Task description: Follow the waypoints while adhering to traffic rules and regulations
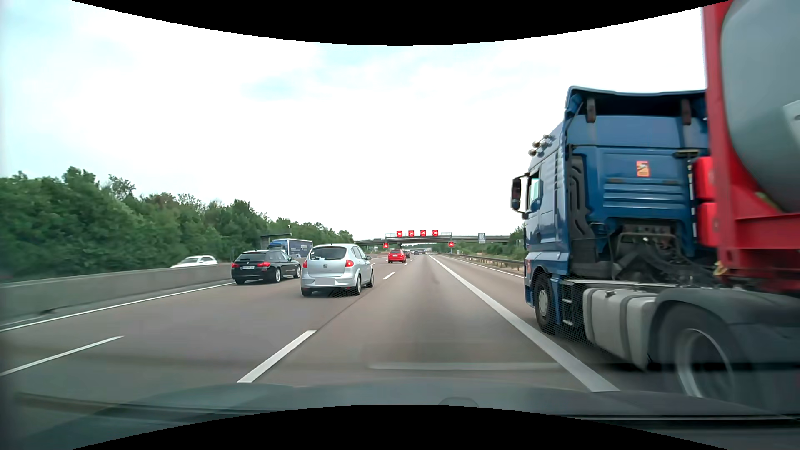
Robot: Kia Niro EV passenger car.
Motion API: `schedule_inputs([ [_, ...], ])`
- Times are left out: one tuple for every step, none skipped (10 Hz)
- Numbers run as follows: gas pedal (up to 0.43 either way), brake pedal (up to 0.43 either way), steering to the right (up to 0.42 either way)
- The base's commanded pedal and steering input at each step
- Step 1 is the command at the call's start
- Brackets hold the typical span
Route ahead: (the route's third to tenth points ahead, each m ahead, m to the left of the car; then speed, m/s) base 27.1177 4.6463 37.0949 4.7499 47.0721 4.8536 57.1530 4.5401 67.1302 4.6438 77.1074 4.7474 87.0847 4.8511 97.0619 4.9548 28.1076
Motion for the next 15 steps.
schedule_inputs([
  [0.157,0.000,-0.004],
  [0.150,0.000,-0.004],
  [0.130,0.000,-0.004],
  [0.118,0.000,-0.004],
  [0.110,0.000,-0.004],
  [0.110,0.000,-0.004],
  [0.098,0.000,-0.004],
  [0.087,0.000,-0.004],
  [0.087,0.000,-0.004],
  [0.087,0.000,-0.004],
  [0.087,0.000,-0.004],
  [0.087,0.000,-0.004],
  [0.087,0.000,-0.004],
  [0.087,0.000,-0.004],
  [0.087,0.000,-0.003],
])
